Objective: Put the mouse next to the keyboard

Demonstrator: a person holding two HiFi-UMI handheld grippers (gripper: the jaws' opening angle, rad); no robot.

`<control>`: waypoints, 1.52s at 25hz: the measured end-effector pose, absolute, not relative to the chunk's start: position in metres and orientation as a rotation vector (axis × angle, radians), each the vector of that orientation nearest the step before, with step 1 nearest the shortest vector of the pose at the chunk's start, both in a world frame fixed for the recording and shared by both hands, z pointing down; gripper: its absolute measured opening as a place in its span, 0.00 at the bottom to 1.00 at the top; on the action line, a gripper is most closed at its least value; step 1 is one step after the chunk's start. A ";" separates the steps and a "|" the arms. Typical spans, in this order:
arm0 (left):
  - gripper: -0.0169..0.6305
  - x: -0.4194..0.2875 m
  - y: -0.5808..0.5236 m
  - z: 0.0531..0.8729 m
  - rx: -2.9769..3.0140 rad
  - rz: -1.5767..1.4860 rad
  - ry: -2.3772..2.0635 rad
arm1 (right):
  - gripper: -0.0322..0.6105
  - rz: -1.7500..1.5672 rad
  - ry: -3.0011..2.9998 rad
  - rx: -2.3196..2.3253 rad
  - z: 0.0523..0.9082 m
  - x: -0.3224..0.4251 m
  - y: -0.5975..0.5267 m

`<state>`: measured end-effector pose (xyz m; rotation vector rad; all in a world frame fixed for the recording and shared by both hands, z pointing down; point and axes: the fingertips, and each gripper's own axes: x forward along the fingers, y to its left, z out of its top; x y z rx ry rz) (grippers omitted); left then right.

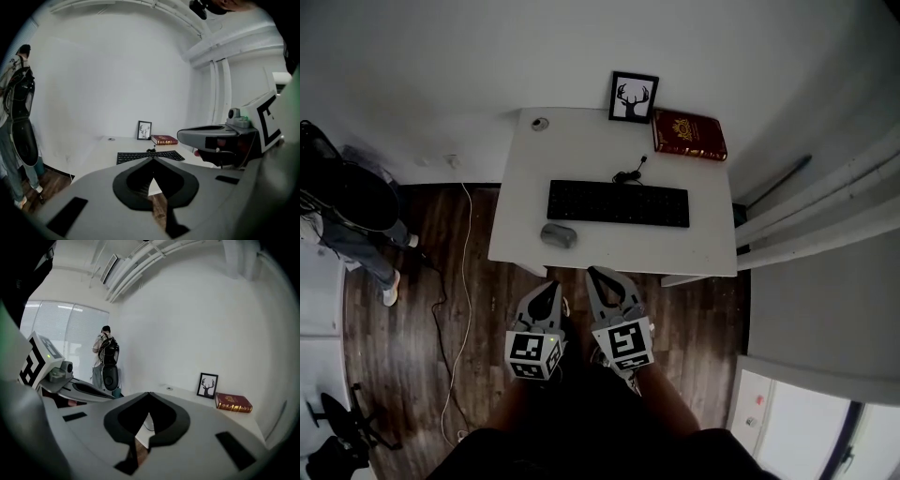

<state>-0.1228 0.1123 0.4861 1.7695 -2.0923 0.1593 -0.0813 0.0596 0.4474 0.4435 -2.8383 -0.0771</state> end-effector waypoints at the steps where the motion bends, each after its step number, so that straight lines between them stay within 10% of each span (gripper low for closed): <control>1: 0.03 -0.128 0.110 0.489 1.765 0.160 -2.087 | 0.08 -0.083 -2.822 0.422 0.452 -0.089 0.056; 17: 0.03 -0.194 0.094 0.541 1.664 0.141 -2.031 | 0.09 -0.078 -2.444 0.201 0.539 -0.173 0.030; 22: 0.03 -0.219 0.092 0.551 1.632 0.128 -2.032 | 0.32 -0.116 -2.341 0.115 0.566 -0.192 0.031; 38: 0.03 -0.257 0.087 0.579 1.558 0.120 -2.016 | 0.43 -0.193 -2.127 -0.088 0.637 -0.230 0.022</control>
